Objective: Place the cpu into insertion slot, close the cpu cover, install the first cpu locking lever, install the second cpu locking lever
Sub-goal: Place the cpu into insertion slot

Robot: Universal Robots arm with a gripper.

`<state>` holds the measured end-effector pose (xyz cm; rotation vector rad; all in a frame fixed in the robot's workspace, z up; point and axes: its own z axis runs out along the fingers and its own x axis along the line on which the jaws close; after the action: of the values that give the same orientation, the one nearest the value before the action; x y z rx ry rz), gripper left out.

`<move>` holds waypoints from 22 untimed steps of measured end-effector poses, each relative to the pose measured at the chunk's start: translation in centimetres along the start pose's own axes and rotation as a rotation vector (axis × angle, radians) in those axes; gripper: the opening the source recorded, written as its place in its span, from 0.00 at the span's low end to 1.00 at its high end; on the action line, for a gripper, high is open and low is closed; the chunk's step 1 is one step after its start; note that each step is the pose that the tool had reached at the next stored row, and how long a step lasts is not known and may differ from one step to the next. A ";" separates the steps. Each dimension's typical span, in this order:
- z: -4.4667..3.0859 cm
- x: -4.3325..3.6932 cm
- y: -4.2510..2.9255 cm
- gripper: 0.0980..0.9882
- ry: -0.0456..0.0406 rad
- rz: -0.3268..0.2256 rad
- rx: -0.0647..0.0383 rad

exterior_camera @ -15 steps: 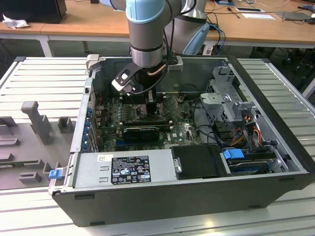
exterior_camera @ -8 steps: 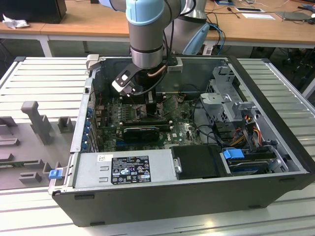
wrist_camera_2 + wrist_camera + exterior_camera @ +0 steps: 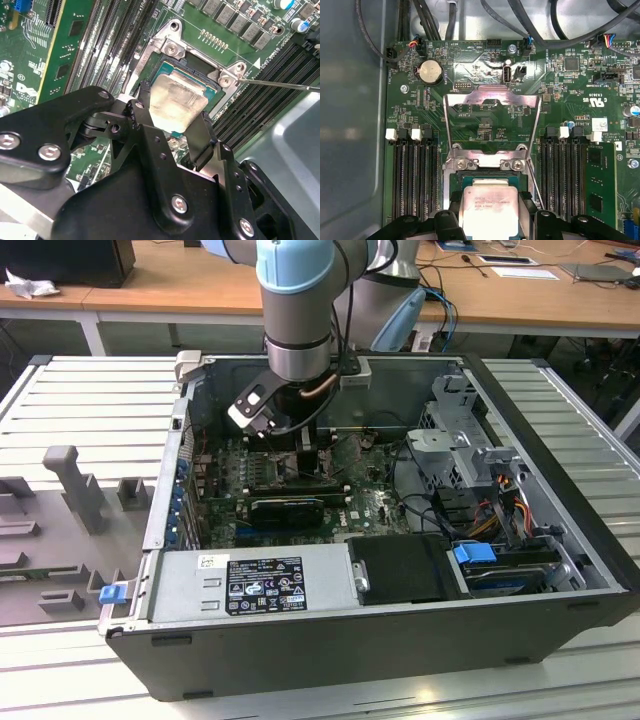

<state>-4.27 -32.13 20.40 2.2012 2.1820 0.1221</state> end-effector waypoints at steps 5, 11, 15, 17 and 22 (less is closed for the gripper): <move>0.02 0.00 0.01 0.49 -0.0006 0.000 0.000; -0.16 0.01 0.05 0.57 -0.0005 0.002 0.000; -0.72 0.02 0.09 0.55 -0.0007 0.002 0.000; -0.82 0.02 0.10 0.41 -0.0007 0.002 0.000; -1.11 0.03 0.13 0.13 -0.0006 0.002 0.000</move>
<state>-4.23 -32.13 21.52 2.2032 2.1799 0.1210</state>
